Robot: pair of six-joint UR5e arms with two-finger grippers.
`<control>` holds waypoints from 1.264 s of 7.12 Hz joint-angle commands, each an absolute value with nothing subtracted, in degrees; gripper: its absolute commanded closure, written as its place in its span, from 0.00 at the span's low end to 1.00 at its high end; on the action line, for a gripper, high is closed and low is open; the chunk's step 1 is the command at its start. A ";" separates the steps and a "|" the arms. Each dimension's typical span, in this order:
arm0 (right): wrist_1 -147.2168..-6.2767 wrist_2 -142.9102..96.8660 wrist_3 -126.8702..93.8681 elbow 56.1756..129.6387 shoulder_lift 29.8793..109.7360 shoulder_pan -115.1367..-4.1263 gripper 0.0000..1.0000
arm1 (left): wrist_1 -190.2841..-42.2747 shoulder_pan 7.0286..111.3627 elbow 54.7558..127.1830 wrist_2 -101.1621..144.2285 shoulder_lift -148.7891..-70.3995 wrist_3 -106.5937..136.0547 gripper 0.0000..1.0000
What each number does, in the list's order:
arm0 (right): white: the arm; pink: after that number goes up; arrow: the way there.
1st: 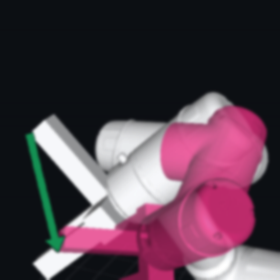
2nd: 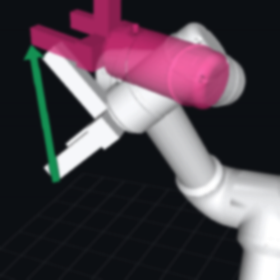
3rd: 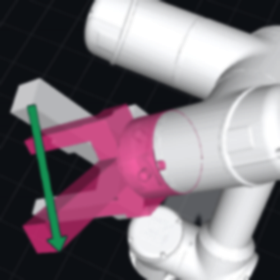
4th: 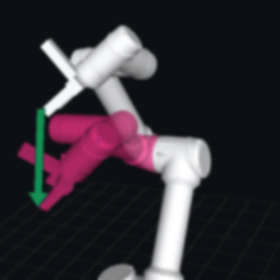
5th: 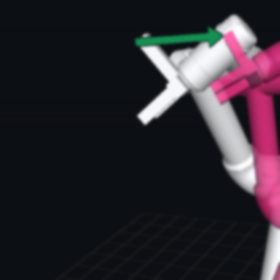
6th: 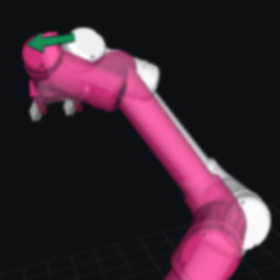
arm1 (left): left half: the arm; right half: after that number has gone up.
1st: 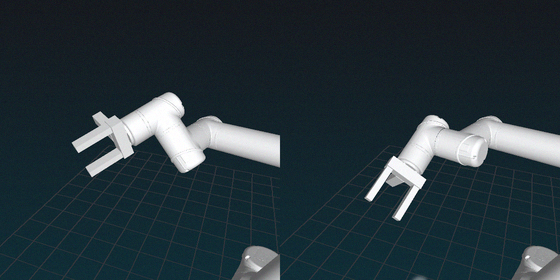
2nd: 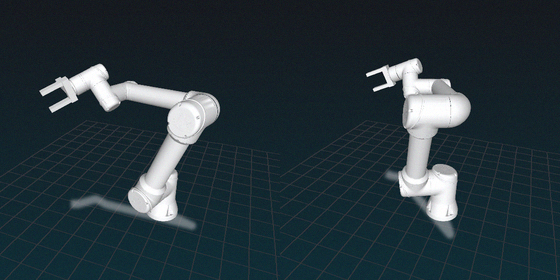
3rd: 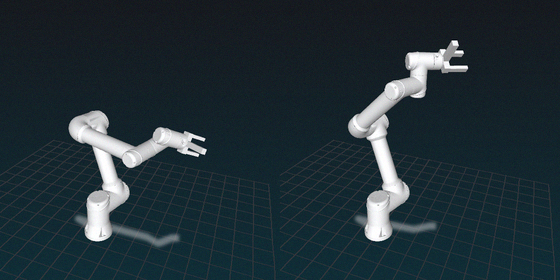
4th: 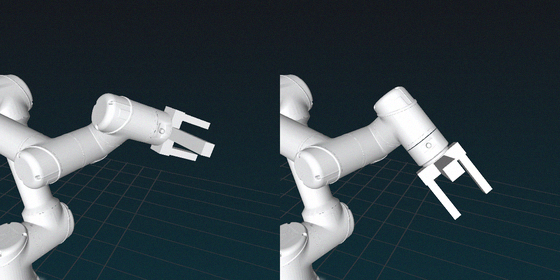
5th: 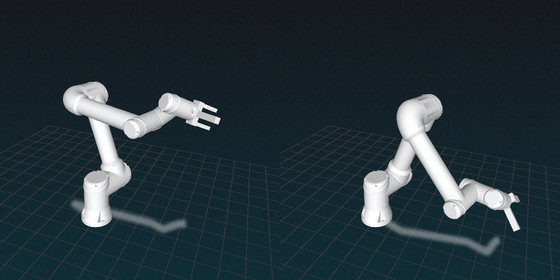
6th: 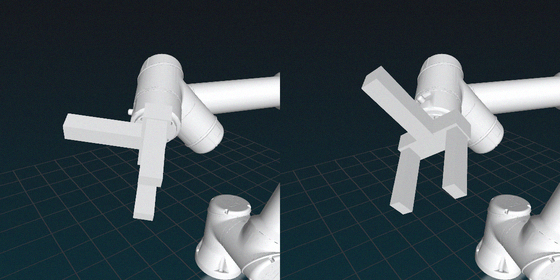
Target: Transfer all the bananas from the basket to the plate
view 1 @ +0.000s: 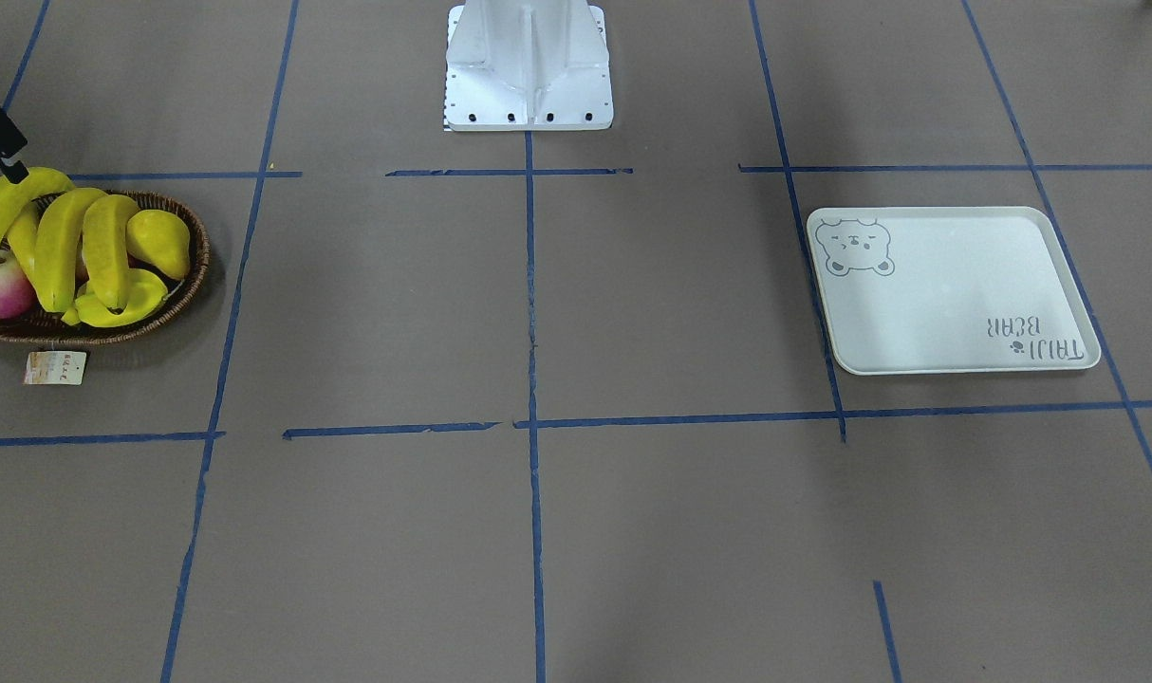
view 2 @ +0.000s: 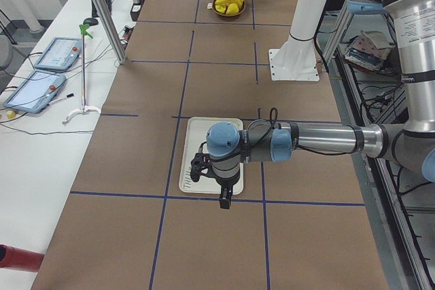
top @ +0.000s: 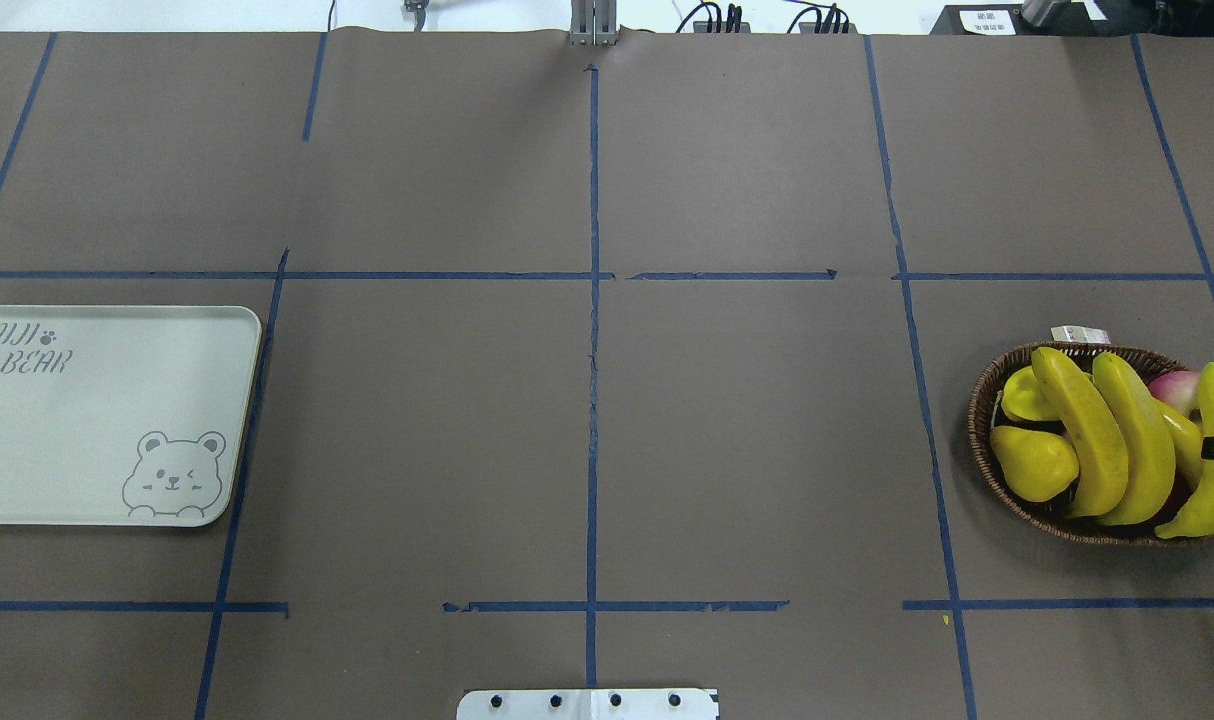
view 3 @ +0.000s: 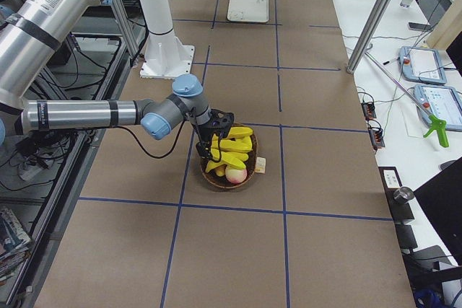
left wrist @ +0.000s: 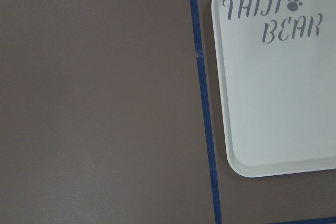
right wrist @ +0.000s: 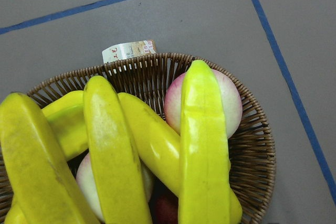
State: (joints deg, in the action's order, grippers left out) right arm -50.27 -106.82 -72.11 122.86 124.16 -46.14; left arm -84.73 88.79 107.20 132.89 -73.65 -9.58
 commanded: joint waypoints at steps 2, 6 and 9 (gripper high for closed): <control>-50.19 -98.53 -78.22 121.73 125.94 -36.92 0.07 | -84.81 88.77 106.79 132.89 -73.65 -9.58 0.00; -50.19 -98.70 -78.22 121.03 126.30 -35.51 0.22 | -84.81 88.77 106.79 132.89 -73.65 -9.58 0.00; -50.19 -99.05 -78.22 121.03 125.95 -35.42 0.66 | -84.81 88.77 106.87 132.89 -73.65 -9.58 0.00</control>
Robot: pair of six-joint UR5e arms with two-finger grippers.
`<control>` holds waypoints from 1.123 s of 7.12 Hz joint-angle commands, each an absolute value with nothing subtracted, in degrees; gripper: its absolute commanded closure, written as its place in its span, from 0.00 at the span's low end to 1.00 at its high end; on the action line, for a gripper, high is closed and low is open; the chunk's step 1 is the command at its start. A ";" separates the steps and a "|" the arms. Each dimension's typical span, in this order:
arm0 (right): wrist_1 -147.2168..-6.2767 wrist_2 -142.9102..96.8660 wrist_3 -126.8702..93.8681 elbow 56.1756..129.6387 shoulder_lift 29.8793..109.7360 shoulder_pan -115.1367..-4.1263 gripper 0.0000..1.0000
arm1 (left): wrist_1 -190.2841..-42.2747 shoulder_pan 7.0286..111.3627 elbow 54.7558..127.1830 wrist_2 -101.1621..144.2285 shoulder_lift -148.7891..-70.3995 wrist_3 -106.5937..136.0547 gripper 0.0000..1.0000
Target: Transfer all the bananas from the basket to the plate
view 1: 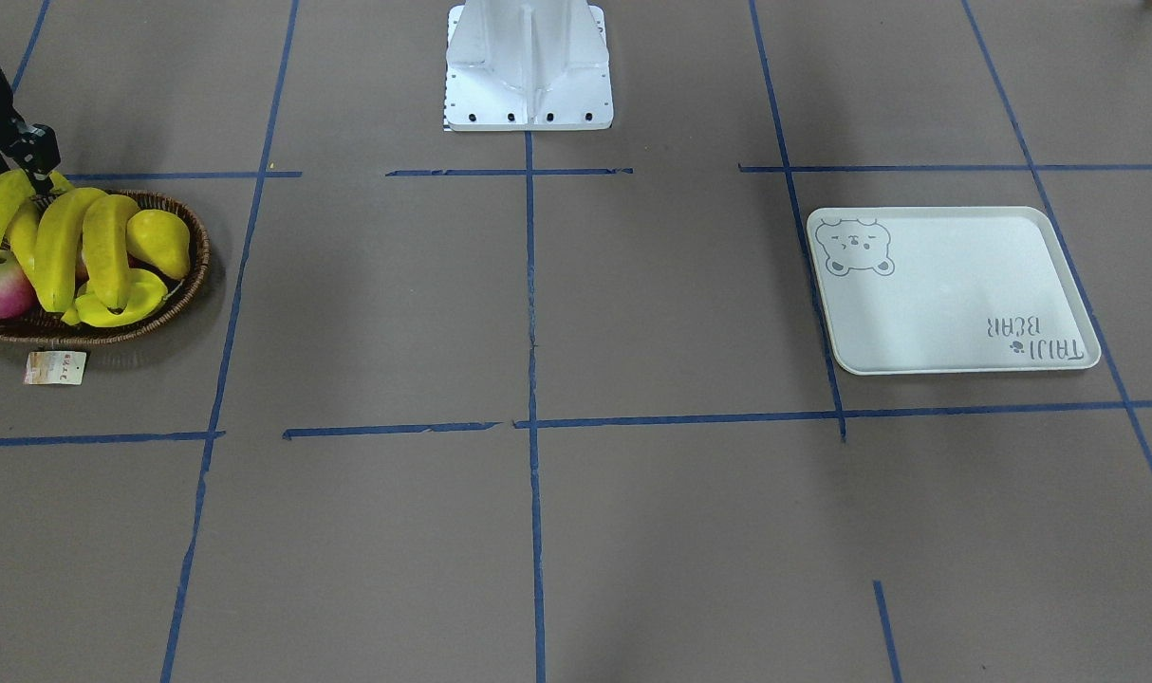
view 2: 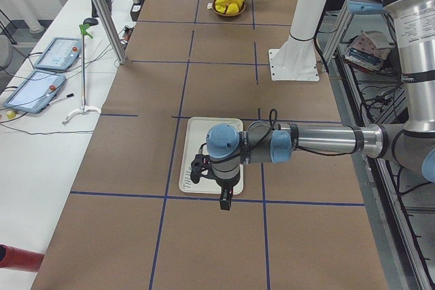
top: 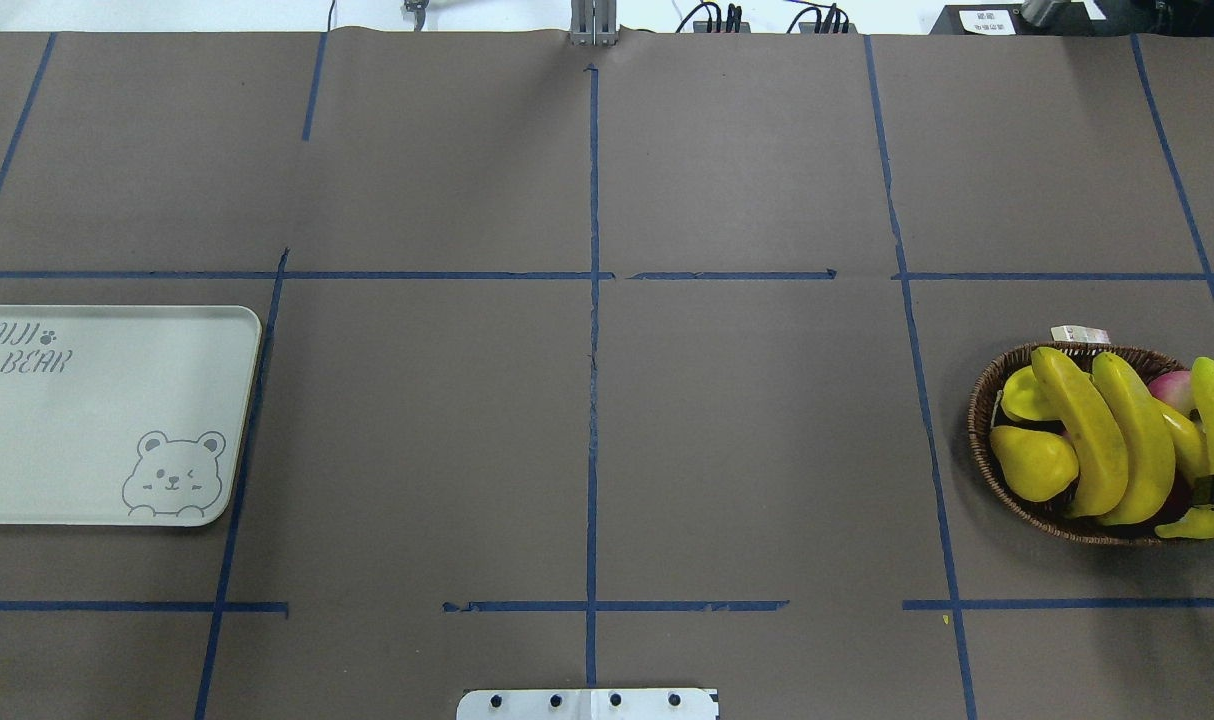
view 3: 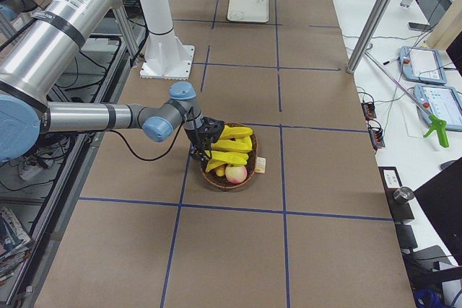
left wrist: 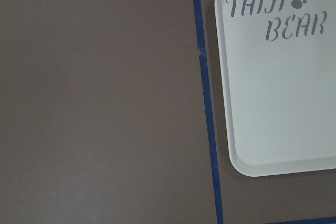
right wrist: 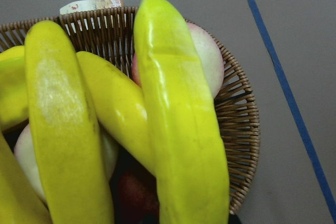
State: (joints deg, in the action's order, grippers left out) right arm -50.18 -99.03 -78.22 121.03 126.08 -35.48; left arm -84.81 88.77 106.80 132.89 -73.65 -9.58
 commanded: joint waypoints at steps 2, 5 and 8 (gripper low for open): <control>-50.10 -99.05 -78.05 121.02 125.77 -35.59 0.96 | -84.81 88.77 107.05 132.89 -73.65 -9.58 0.00; -50.10 -100.45 -72.97 124.96 127.87 -36.56 1.00 | -84.90 88.68 107.67 132.72 -73.83 -9.76 0.00; -50.10 -112.79 -62.27 128.23 129.64 -45.57 1.00 | -85.08 88.68 107.67 132.80 -78.19 -9.32 0.00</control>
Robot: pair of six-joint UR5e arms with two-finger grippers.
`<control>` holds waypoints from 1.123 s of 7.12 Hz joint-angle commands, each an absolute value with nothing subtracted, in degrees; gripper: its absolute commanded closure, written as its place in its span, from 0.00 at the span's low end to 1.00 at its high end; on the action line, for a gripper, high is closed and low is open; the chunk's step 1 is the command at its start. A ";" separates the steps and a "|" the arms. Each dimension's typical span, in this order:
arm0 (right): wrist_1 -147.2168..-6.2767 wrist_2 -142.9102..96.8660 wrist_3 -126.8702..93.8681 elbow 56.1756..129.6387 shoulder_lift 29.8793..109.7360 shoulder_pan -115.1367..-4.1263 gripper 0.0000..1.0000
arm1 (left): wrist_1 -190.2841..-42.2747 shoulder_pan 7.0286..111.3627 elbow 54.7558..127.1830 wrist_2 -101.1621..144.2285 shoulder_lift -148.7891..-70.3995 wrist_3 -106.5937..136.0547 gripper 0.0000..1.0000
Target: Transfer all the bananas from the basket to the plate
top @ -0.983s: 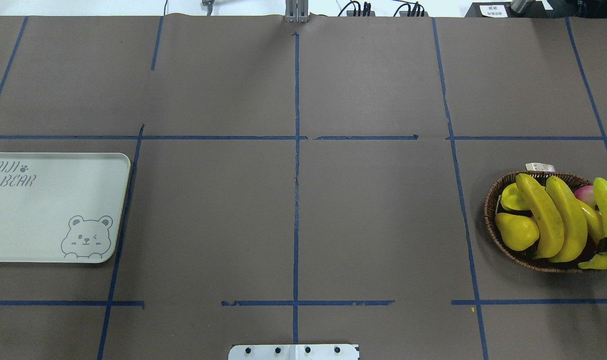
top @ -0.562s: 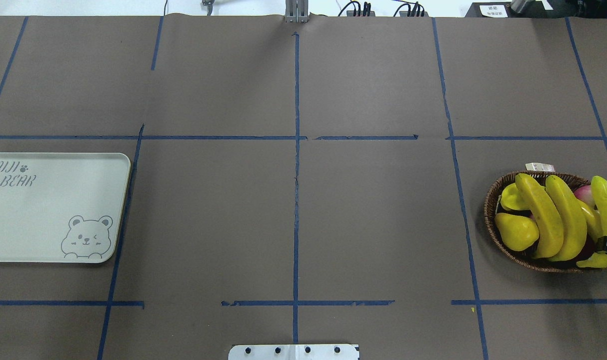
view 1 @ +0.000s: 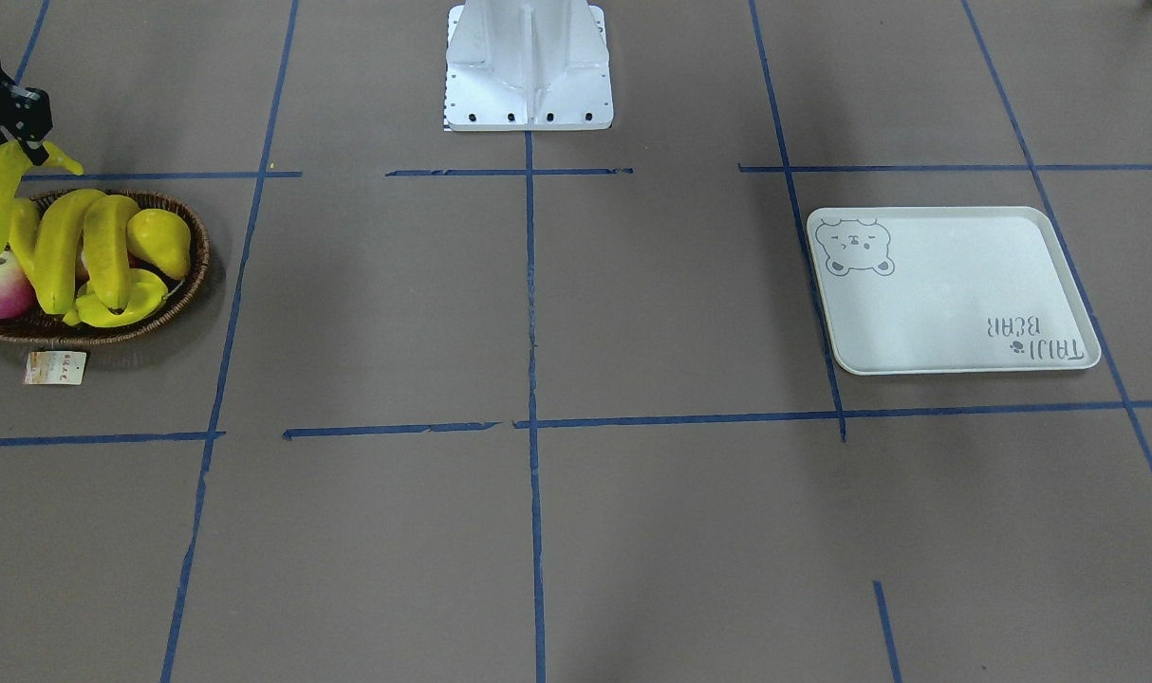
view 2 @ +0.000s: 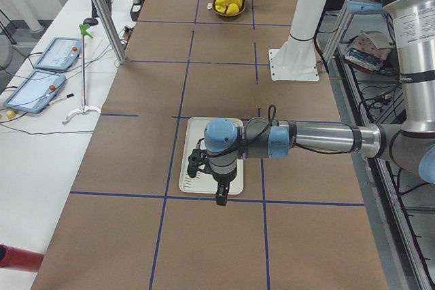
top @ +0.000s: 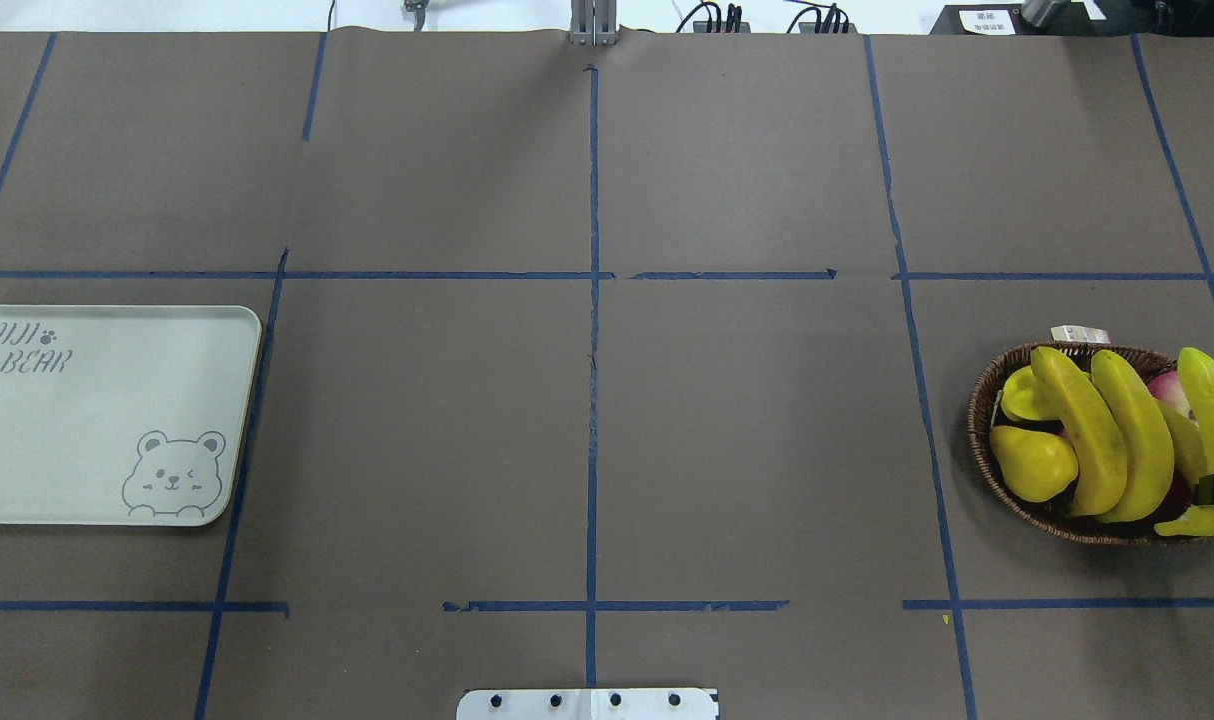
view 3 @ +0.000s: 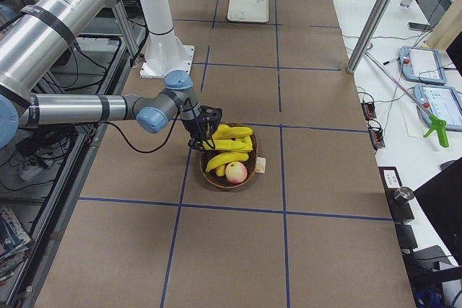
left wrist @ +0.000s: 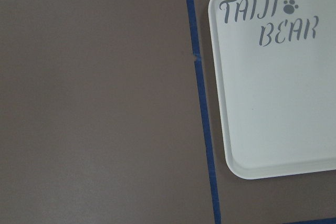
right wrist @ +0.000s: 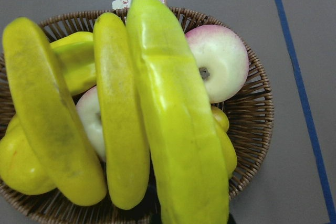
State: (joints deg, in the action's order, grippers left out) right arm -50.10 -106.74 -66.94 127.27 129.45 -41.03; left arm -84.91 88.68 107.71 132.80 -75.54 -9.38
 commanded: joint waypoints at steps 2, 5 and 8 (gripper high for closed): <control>-50.10 -121.52 -59.16 128.58 126.24 -54.10 1.00 | -87.08 88.68 107.49 132.71 -82.69 -9.05 0.00; -50.71 -124.19 -59.85 125.88 114.84 -54.58 0.99 | -92.79 88.68 106.01 137.61 -82.79 -9.32 0.00; -50.89 -127.10 -65.52 120.42 100.06 -50.39 0.98 | -100.61 82.48 107.13 142.19 -83.49 -0.85 0.00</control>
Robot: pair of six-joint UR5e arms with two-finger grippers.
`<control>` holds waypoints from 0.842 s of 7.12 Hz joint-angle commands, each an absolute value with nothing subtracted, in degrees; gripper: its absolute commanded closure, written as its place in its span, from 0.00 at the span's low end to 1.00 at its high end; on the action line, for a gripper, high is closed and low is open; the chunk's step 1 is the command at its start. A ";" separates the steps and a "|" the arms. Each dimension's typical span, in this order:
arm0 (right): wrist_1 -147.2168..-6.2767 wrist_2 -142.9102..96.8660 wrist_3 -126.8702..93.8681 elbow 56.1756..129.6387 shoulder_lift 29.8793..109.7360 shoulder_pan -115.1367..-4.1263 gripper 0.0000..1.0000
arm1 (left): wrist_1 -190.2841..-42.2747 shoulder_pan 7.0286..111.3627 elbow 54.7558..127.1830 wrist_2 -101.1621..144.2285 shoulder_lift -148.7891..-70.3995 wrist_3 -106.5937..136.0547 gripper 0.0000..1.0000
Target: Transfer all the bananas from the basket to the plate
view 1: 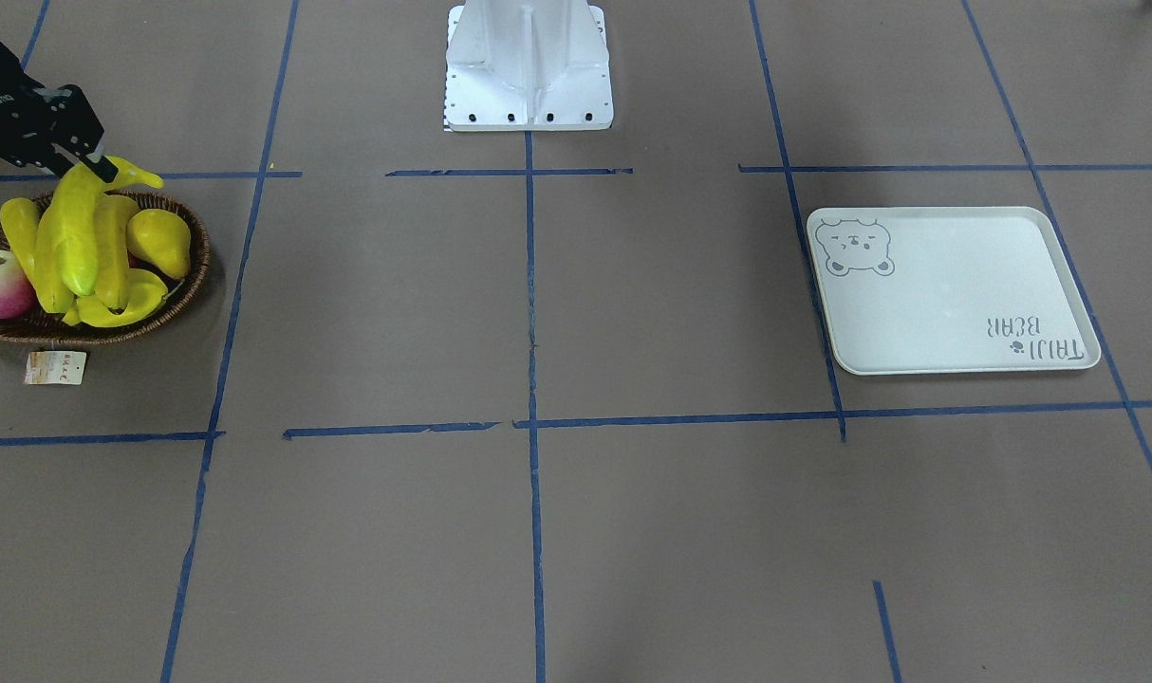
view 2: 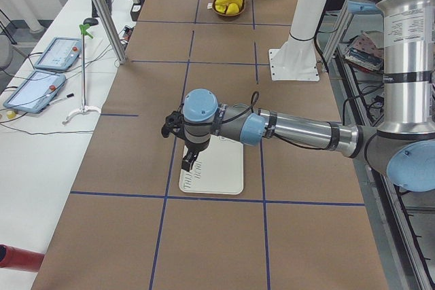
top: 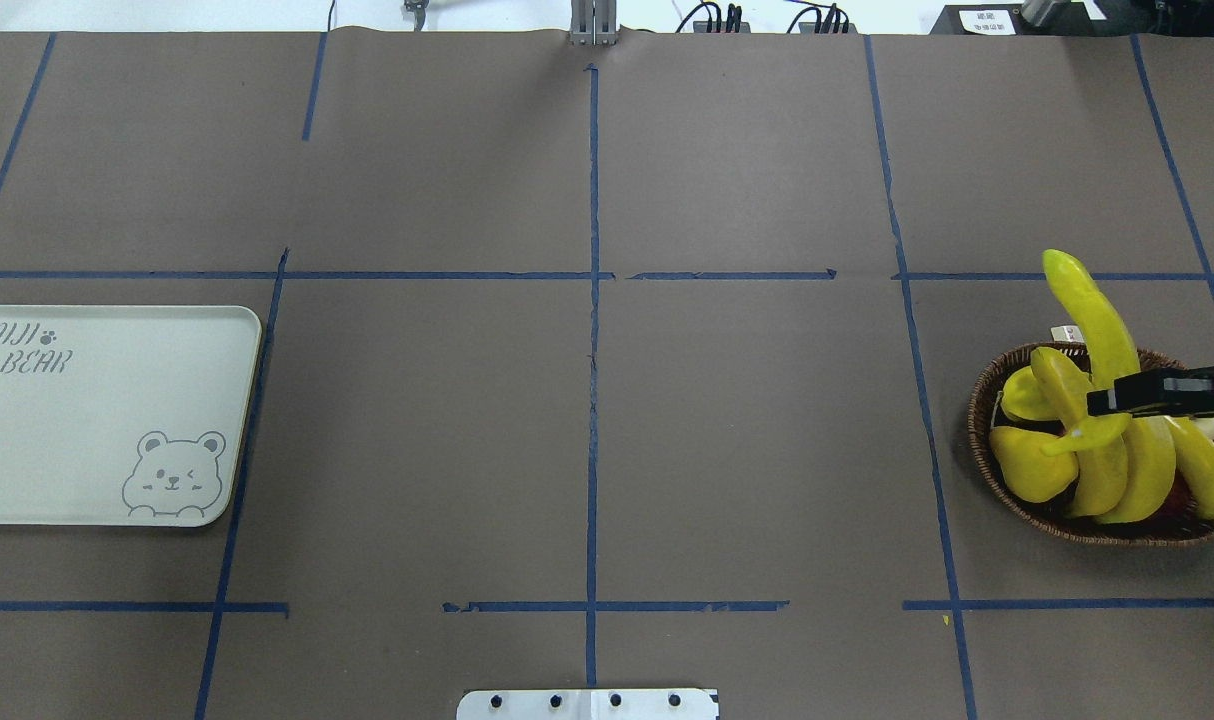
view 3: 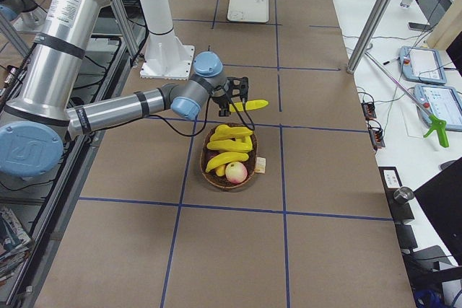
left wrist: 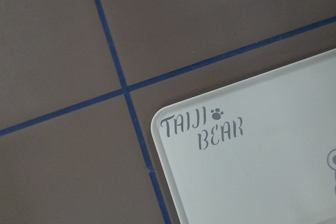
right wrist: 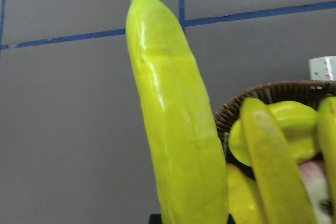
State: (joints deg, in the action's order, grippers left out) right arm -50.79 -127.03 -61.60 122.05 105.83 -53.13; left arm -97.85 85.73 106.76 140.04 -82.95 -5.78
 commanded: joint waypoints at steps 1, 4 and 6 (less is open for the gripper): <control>-50.89 -126.31 -71.40 120.06 95.50 -48.27 0.98 | -103.51 78.00 107.14 143.77 -86.37 8.26 0.00; -51.06 -121.05 -77.48 119.71 88.27 -41.87 0.98 | -108.44 66.39 107.92 143.62 -97.96 41.46 0.00; -57.07 -114.64 -80.51 119.88 81.87 -36.67 0.98 | -112.40 61.64 110.21 143.18 -102.63 58.90 0.00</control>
